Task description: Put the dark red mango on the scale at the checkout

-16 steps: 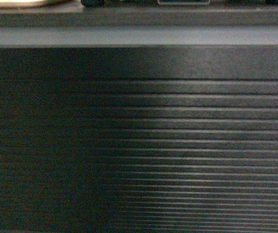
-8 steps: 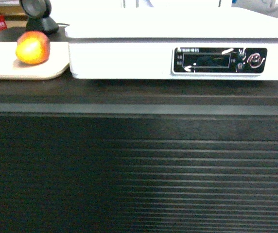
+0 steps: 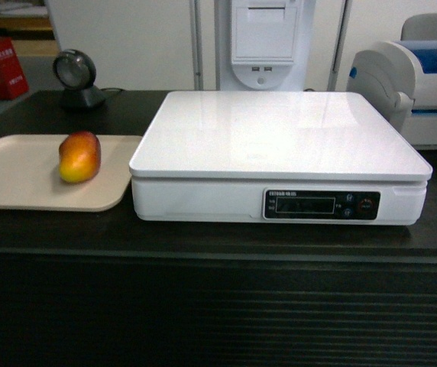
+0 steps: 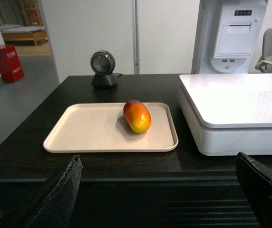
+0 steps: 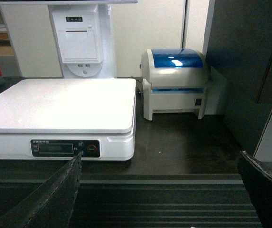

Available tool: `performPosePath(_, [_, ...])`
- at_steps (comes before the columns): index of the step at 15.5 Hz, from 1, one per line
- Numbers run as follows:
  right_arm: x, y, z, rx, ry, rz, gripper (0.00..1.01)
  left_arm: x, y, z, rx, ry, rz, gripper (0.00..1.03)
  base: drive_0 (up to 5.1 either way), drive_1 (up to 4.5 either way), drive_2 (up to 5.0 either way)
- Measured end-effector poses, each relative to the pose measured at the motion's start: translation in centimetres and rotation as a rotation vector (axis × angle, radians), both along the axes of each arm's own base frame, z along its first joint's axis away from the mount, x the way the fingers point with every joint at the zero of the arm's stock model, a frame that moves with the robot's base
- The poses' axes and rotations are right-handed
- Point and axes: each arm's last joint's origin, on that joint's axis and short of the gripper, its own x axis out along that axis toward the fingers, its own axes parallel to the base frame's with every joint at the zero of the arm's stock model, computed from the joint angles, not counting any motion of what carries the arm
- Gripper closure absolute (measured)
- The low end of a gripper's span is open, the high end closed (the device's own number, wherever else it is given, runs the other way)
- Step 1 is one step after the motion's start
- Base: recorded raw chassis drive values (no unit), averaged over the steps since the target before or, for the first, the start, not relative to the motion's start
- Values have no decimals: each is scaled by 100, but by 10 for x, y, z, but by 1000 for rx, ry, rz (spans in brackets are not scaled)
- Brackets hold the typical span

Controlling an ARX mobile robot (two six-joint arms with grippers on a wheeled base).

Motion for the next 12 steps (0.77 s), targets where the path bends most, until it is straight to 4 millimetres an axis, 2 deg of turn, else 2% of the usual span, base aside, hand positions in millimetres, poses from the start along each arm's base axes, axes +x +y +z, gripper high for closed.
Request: performPosePath(12, [0,0,0,0,5,-1,3,0,0,0,0,3,0,5,0,0,0])
